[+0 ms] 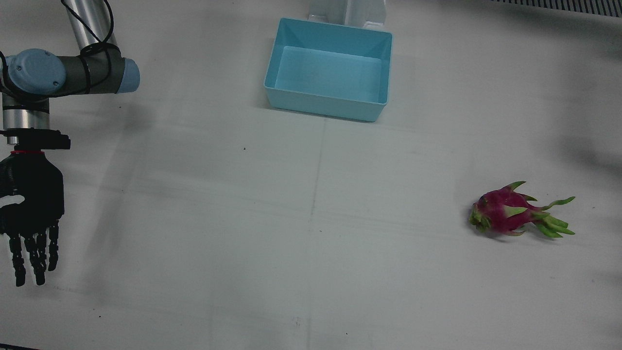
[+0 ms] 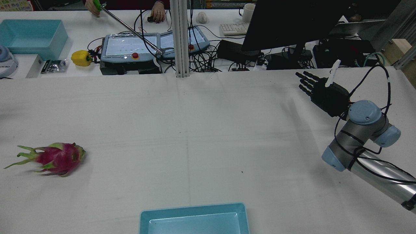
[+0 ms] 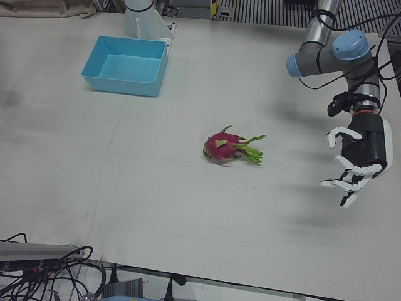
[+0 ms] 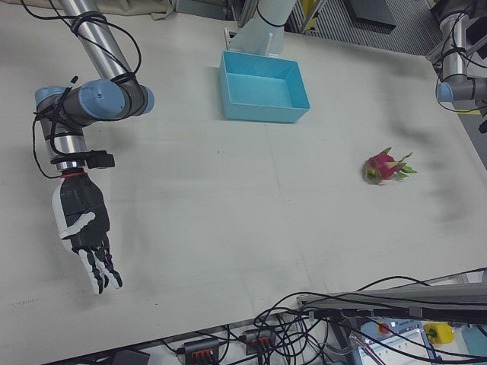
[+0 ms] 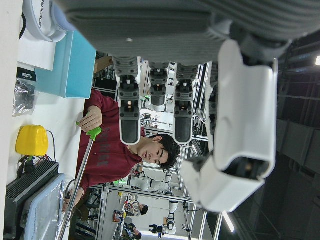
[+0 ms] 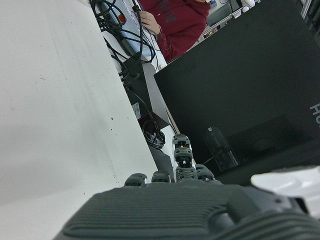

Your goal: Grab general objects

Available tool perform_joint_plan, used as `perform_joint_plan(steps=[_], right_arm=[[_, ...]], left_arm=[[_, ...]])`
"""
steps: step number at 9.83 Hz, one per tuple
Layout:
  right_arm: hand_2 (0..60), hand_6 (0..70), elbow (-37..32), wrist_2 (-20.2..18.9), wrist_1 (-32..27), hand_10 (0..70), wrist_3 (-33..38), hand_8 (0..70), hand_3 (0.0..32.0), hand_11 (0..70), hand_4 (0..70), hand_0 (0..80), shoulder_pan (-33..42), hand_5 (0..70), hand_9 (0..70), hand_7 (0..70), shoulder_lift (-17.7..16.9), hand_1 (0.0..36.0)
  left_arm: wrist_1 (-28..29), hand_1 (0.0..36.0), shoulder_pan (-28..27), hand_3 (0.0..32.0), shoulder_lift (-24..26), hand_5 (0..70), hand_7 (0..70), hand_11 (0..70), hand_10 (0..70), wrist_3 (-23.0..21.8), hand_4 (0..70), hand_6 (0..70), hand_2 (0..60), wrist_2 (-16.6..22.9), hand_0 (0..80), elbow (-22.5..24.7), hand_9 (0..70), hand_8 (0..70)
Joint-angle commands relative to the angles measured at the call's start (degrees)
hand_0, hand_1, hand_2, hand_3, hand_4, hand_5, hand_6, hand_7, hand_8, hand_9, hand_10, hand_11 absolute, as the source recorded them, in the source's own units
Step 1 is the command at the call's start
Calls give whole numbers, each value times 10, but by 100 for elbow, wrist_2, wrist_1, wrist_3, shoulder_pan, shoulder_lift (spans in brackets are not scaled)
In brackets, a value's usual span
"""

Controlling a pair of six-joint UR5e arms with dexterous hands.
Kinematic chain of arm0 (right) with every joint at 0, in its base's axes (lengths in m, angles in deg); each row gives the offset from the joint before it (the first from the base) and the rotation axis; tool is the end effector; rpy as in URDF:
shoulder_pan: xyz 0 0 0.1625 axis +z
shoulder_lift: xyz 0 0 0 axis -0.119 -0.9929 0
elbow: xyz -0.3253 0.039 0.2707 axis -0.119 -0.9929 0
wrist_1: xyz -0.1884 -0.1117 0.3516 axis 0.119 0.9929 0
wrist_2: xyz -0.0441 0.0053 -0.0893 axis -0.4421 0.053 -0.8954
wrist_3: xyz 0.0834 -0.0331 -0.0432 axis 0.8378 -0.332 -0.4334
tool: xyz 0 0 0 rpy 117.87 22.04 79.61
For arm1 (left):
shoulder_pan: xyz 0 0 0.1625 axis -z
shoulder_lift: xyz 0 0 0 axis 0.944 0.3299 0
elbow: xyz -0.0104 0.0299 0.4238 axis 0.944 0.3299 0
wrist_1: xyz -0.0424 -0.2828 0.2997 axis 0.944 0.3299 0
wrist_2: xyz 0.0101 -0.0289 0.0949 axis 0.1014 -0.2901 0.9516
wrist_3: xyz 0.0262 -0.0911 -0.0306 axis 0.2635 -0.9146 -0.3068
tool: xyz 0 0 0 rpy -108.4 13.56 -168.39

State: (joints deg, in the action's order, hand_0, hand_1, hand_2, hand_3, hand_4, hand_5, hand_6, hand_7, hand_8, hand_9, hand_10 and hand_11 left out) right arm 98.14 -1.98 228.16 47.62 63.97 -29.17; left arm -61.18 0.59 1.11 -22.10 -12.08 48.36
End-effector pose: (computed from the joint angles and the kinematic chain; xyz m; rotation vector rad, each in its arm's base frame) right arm -0.2146 -0.6139 0.6314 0.8667 1.8619 -2.2576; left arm 0.0012 -0.5010 0.6781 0.2385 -2.2792 2.0625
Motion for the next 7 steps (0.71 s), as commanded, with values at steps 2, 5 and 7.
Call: perform_joint_plan(steps=[2, 5, 7], right_arm=[[0, 0, 1, 2, 0, 0, 0, 0, 0, 0, 0, 0, 0, 0, 0, 0, 0, 0], [0, 0, 1, 2, 0, 0, 0, 0, 0, 0, 0, 0, 0, 0, 0, 0, 0, 0], [0, 0, 1, -6, 0, 0, 0, 0, 0, 0, 0, 0, 0, 0, 0, 0, 0, 0]], left_arm=[[-3, 360, -4, 0, 0, 305, 341, 243, 136, 0, 563, 354, 600, 0, 800, 0, 154, 158], [-3, 360, 5, 0, 0, 287, 335, 242, 136, 9, 551, 344, 600, 0, 800, 0, 150, 153], [-3, 360, -4, 0, 0, 240, 330, 238, 133, 9, 527, 331, 600, 0, 800, 9, 146, 148]])
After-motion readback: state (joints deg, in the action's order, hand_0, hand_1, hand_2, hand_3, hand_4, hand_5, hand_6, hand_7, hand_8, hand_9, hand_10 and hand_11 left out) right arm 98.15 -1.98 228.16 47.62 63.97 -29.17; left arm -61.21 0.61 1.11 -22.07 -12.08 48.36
